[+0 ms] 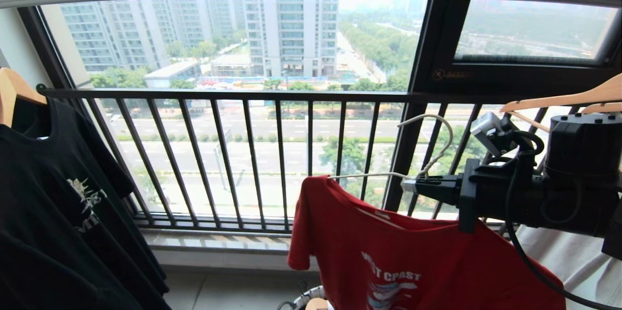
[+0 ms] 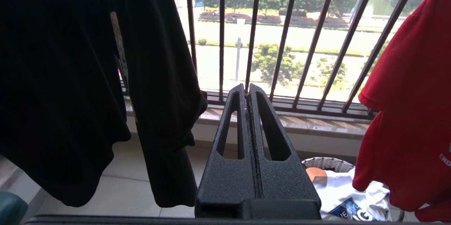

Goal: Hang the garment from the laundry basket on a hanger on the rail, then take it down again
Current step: Take the clothes off the clothes rack

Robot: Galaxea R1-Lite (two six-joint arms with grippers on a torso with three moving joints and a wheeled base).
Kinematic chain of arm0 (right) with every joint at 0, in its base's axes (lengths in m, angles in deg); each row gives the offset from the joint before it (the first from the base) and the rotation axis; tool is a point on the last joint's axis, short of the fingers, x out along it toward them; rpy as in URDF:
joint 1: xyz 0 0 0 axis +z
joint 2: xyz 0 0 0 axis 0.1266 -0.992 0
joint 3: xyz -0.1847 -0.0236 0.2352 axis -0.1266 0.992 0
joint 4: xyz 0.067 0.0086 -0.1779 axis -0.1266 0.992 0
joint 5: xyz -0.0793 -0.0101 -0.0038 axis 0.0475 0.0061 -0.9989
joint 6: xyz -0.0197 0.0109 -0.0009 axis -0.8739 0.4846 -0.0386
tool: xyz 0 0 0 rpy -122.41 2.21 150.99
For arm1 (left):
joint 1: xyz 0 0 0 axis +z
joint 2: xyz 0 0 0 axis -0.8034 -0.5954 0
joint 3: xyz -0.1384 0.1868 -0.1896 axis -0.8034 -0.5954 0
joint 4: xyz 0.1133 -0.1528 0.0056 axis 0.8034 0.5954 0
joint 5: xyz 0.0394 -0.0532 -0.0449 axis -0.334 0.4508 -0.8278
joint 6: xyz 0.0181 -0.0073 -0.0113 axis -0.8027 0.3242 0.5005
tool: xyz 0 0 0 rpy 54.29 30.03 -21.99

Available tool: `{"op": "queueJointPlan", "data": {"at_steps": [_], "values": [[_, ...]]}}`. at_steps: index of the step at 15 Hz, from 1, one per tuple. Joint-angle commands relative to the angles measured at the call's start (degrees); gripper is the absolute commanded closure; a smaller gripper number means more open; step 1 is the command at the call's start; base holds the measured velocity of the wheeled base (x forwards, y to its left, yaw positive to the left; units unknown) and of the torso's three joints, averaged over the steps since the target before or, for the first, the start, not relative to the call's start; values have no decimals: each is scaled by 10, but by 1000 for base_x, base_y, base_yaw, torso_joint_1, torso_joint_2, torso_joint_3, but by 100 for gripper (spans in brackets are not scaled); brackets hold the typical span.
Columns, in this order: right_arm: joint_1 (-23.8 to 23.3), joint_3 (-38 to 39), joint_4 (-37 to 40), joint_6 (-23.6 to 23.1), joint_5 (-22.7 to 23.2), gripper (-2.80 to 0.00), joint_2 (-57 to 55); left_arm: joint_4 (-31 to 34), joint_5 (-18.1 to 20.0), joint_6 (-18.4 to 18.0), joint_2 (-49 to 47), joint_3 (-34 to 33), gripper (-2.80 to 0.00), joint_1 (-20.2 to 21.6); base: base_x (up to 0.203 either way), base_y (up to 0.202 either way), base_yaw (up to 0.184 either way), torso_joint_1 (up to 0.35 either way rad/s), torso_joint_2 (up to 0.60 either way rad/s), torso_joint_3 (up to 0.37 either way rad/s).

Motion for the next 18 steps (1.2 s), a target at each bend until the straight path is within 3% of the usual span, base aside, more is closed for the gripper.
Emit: {"op": "queueJointPlan", "data": {"at_steps": [1,8,18], "values": [[10,4,-19,9,2,0,-19,0,0,0,0,0,0,0,0,0,0,0,0,0],[34,2,-60,10,-31,0,-18,0,0,0,0,0,0,0,0,0,0,0,0,0],[41,-12,-108,10,-32,0,-85,0,0,0,0,0,0,0,0,0,0,0,0,0]]}}
